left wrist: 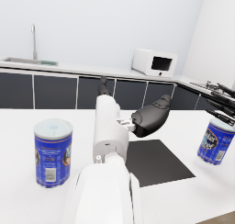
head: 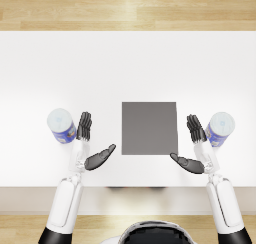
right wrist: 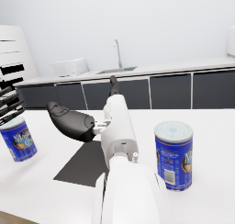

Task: Pick up the blue can on the left and place it in the middle, then pick up the blue can on the right and place it on top of the can in the middle

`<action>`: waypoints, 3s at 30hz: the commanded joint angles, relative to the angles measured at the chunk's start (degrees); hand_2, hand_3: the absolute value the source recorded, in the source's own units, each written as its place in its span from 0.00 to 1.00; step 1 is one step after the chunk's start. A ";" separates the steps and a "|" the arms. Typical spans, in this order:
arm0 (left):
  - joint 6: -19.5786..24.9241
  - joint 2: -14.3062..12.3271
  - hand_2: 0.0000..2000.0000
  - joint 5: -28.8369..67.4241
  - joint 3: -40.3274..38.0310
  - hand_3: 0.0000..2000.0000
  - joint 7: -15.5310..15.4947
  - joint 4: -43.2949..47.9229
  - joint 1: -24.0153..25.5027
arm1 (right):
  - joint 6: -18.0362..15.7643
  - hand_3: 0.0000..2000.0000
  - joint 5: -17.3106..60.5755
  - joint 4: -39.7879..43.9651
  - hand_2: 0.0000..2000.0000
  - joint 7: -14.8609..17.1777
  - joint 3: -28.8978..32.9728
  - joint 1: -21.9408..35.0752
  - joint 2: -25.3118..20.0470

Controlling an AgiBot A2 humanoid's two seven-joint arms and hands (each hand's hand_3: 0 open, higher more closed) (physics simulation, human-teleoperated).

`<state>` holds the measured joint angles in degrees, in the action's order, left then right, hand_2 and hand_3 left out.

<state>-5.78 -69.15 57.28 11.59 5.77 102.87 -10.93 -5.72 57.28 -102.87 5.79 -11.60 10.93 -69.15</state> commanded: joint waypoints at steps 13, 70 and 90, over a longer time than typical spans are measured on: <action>0.00 0.00 0.00 0.00 0.00 0.00 0.00 0.00 0.00 | 0.00 0.00 0.00 0.00 0.00 0.00 0.00 0.00 0.00; 5.78 -5.40 0.00 32.02 -17.87 0.00 -5.76 -29.52 -7.00 | 5.79 0.00 29.46 27.61 0.00 -5.79 15.65 3.34 -5.68; 9.17 -7.05 1.00 31.96 -18.14 0.49 -6.16 -47.51 -14.73 | 2.76 0.49 29.47 37.21 1.00 -5.74 16.41 8.25 -7.45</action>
<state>4.19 -76.15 89.22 -6.52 -0.49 57.10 -24.42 -4.73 86.75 -64.75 0.18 4.59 18.14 -76.65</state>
